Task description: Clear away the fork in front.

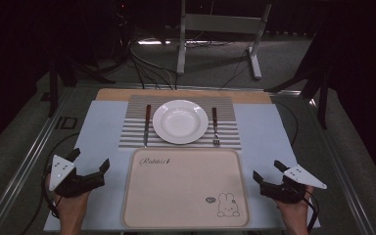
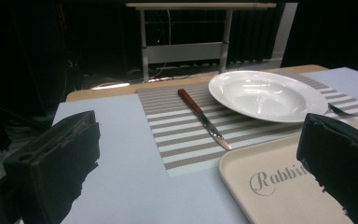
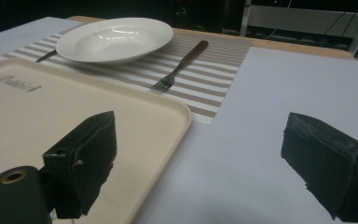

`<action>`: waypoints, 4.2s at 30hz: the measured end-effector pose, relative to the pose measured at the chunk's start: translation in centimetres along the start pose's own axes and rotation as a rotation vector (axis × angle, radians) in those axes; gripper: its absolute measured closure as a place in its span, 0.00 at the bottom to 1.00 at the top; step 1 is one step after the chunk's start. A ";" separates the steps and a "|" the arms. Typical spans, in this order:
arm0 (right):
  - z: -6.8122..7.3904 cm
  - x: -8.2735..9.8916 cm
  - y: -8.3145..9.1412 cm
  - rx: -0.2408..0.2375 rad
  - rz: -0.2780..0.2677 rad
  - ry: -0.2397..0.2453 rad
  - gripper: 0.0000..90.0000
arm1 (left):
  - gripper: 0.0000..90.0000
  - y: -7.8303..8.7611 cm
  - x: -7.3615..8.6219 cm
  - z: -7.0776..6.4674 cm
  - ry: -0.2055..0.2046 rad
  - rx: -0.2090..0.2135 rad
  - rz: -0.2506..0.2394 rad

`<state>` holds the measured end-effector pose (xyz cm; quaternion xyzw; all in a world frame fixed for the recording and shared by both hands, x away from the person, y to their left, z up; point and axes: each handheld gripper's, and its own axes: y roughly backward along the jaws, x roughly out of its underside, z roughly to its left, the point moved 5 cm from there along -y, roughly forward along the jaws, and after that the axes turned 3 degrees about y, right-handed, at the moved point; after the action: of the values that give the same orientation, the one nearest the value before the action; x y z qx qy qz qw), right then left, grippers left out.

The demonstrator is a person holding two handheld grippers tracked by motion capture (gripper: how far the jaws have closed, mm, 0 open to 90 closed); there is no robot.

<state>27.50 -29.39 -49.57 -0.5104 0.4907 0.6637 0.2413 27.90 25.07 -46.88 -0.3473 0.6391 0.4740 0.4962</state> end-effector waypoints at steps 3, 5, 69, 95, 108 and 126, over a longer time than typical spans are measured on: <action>0.2 -0.6 0.0 0.008 0.009 0.010 0.12 | 0.00 -0.1 0.1 0.1 -0.003 -0.010 0.009; 0.3 -1.2 0.0 -0.004 0.004 0.018 0.12 | 0.00 -0.1 0.2 0.3 0.006 -0.012 0.010; 0.2 -12.0 -9.7 -0.006 0.084 -0.004 0.12 | 0.00 -0.6 0.7 0.4 -0.008 -0.045 0.042; -0.7 -16.0 -16.3 0.014 0.141 0.003 0.12 | 0.00 -0.7 0.8 0.4 -0.002 -0.053 0.045; -2.2 -15.8 -18.8 0.059 0.190 -0.026 0.12 | 0.00 -0.6 0.7 0.5 0.000 -0.054 0.042; -1.4 -13.0 -23.2 0.052 0.289 -0.070 0.13 | 0.00 -0.5 0.7 0.6 0.017 -0.054 0.034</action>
<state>51.86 -18.93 -47.09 -0.4046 0.5674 0.6960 0.1733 28.36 25.53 -47.76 -0.3535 0.6360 0.4967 0.4731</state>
